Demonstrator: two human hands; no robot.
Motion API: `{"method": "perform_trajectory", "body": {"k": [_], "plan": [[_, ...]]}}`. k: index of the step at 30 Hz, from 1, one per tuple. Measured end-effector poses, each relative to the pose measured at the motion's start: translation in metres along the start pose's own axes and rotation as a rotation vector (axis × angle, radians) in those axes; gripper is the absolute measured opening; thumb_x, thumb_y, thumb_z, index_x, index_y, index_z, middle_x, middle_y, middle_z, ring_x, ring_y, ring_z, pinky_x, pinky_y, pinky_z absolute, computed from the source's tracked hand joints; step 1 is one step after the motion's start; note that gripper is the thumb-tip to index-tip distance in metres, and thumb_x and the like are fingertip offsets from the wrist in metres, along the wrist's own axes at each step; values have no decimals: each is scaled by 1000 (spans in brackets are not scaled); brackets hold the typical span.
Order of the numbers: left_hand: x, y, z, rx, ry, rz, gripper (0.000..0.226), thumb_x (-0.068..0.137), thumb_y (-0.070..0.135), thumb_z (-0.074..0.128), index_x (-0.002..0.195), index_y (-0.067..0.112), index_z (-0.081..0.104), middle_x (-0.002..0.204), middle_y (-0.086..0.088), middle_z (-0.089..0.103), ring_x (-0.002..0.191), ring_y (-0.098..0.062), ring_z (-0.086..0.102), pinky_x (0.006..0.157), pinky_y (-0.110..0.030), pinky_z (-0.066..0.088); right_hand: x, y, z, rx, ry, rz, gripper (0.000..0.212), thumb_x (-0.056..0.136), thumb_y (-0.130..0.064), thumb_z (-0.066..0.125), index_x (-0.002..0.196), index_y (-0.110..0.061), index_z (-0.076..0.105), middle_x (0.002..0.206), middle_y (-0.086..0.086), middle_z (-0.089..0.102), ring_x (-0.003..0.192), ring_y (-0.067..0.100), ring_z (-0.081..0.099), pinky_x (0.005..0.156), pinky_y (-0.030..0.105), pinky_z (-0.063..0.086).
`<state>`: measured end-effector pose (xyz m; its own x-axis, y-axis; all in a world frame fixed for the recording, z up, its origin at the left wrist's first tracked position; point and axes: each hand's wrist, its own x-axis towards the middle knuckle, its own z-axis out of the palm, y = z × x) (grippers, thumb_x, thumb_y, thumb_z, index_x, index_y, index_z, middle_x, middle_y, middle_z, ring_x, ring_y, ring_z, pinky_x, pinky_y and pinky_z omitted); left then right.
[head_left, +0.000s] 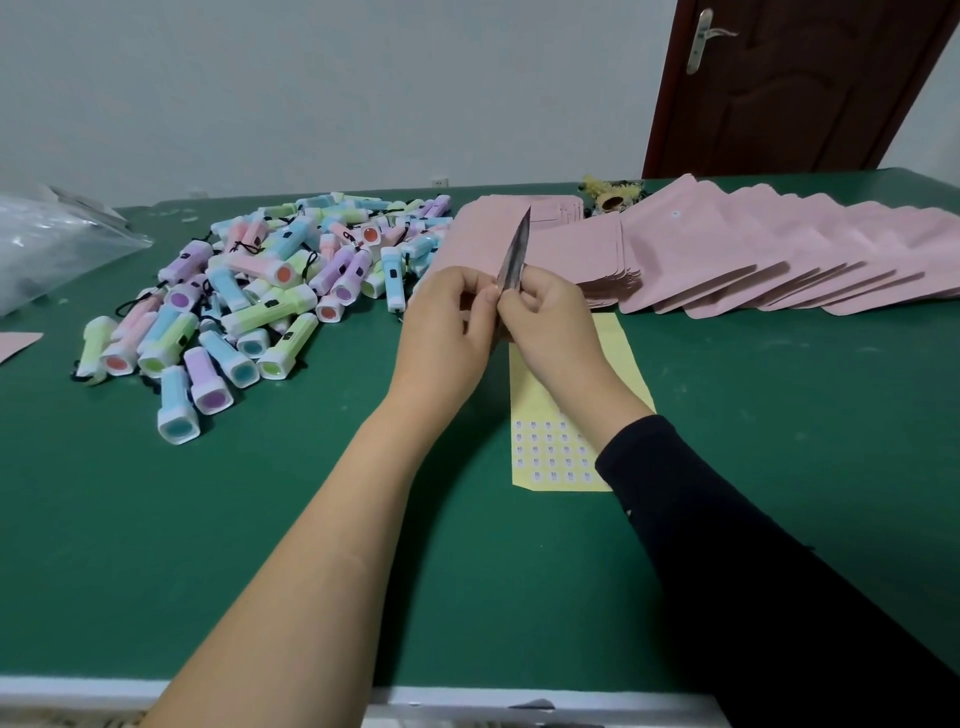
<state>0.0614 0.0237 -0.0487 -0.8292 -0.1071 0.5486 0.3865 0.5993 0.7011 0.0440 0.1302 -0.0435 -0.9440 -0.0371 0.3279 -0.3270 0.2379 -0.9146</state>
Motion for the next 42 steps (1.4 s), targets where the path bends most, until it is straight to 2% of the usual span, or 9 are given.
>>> {"method": "perform_trajectory", "body": {"k": [4,8,11,16,22,27,33,37,42], "plan": [[-4,7,2,-151,39,-59,10,97,13,57,93,23,57,87,16,62,77,10,59,69,-8,45,-4,0,-1,-306,48,-221,29,98,-9,41,117,-8,64,81,7,67,71,25,57,65,33,45],[-3,14,-1,-366,94,-168,18,94,18,61,112,21,64,106,8,69,99,-9,66,91,-35,55,-8,-5,0,-427,53,-366,44,100,-8,40,143,-13,47,113,16,70,100,37,63,86,45,47],[-4,13,-2,-237,124,-94,21,96,17,57,99,34,67,86,24,69,81,6,64,75,-12,49,-12,-6,4,-423,75,-393,42,102,-10,40,143,-11,47,110,18,70,96,39,64,83,48,49],[-4,9,-3,-150,126,-81,28,96,18,55,71,28,62,52,19,51,50,-2,41,50,-12,27,-12,-5,2,-521,77,-448,44,101,-9,43,144,-7,44,108,20,70,91,42,63,79,47,46],[-1,4,-7,-117,96,-92,21,95,19,58,80,9,70,67,-4,65,60,-11,48,58,-28,37,-12,-6,6,-514,69,-359,43,102,-15,44,144,-11,44,106,18,71,93,40,63,81,48,46],[1,8,-11,-188,92,-138,26,91,13,61,72,29,68,62,22,66,59,6,57,61,-11,41,-13,-8,7,-418,82,-302,42,99,-9,44,140,-9,50,105,20,71,93,39,63,83,47,47],[2,8,-17,-186,94,-126,23,91,12,58,75,23,69,59,19,65,57,7,55,60,-8,39,-10,-10,3,-230,104,-226,37,92,-4,43,117,-13,68,79,7,69,67,26,56,65,37,47],[4,8,-16,-168,68,-136,26,91,13,58,67,23,64,58,19,63,56,4,54,59,-12,40,-7,-10,0,-177,97,-173,30,91,-6,46,105,-13,72,72,-3,65,69,21,55,63,32,45],[2,8,-10,-74,48,-171,11,88,17,58,81,24,62,71,19,65,66,3,57,63,-13,42,-9,-9,7,-312,-67,-135,38,96,-7,42,131,-18,54,100,5,69,95,31,62,81,35,49]]}}
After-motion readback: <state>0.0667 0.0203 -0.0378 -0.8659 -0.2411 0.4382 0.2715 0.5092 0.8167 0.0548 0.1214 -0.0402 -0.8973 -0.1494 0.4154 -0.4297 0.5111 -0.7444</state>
